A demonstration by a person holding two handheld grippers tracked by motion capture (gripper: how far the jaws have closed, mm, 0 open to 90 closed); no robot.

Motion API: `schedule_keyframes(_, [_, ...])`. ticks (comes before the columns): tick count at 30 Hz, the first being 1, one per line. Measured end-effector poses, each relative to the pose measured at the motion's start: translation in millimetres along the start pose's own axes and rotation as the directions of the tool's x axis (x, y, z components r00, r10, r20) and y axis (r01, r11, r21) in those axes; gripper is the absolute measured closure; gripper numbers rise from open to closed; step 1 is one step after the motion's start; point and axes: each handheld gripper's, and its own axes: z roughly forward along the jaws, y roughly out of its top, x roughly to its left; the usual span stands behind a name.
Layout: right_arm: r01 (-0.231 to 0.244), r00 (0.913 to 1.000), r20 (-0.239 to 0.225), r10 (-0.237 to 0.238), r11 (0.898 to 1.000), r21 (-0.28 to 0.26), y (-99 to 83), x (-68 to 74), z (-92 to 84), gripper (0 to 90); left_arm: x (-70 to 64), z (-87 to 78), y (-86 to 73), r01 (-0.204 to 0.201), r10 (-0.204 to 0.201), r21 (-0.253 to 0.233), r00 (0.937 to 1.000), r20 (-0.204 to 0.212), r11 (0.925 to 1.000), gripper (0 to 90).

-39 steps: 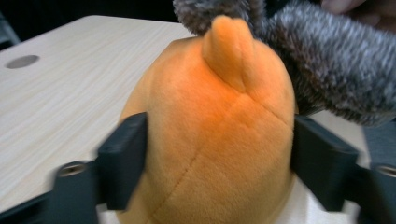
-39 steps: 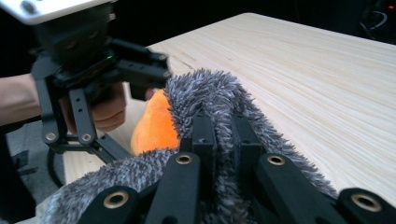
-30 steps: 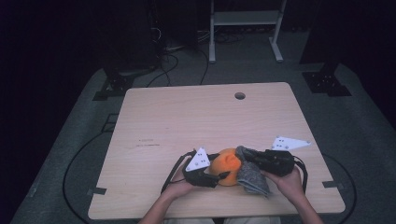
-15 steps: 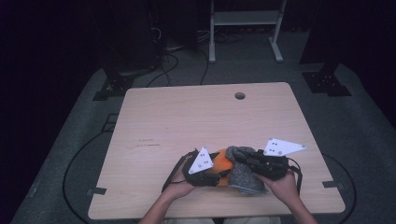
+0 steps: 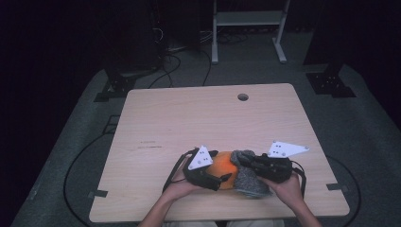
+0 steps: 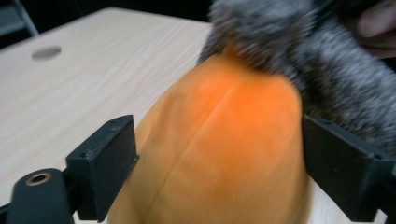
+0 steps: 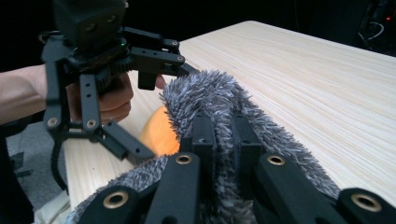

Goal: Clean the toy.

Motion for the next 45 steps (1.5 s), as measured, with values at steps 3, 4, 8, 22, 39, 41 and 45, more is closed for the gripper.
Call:
schedule_keyframes(3, [-0.006,0.9998,0.018,0.006,1.000,0.009,-2.1,-4.3,0.4,82.2,-1.1,0.1,-1.6,-0.010,0.010,-0.008,0.9997,0.021,0.9999,17.5])
schedule_keyframes(4, [-0.013,0.9997,0.022,0.013,1.000,0.013,-3.3,-7.3,0.6,82.2,-1.7,-0.5,-1.6,-0.017,0.017,-0.008,0.9993,0.032,0.9998,19.6])
schedule_keyframes(8, [-0.042,0.9974,0.059,0.041,0.999,0.024,-9.8,-18.7,-3.4,82.2,-0.1,-6.2,-2.7,-0.031,0.034,-0.032,0.9932,0.111,0.9990,23.7])
schedule_keyframes(22, [-0.014,0.9995,0.027,0.015,1.000,-0.011,7.8,-8.4,-15.5,82.2,-2.2,2.8,-8.6,-0.022,0.022,0.014,0.9993,0.030,0.9996,34.3])
schedule_keyframes(39, [-0.012,0.9993,0.037,0.010,0.998,0.064,-10.0,-16.5,-7.4,82.2,5.0,7.4,-19.5,0.013,-0.016,0.028,0.9942,0.106,0.9995,20.0])
schedule_keyframes(41, [-0.017,0.9981,0.061,0.013,0.998,0.063,-10.9,-19.3,-10.0,82.2,4.5,7.0,-18.4,0.014,-0.016,0.026,0.9953,0.095,0.9996,24.5])
schedule_keyframes(45, [-0.047,0.9934,0.108,0.040,0.997,0.068,-16.5,-31.1,-16.3,82.2,2.6,6.4,-17.1,0.006,-0.007,0.015,0.9963,0.086,0.9999,27.6])
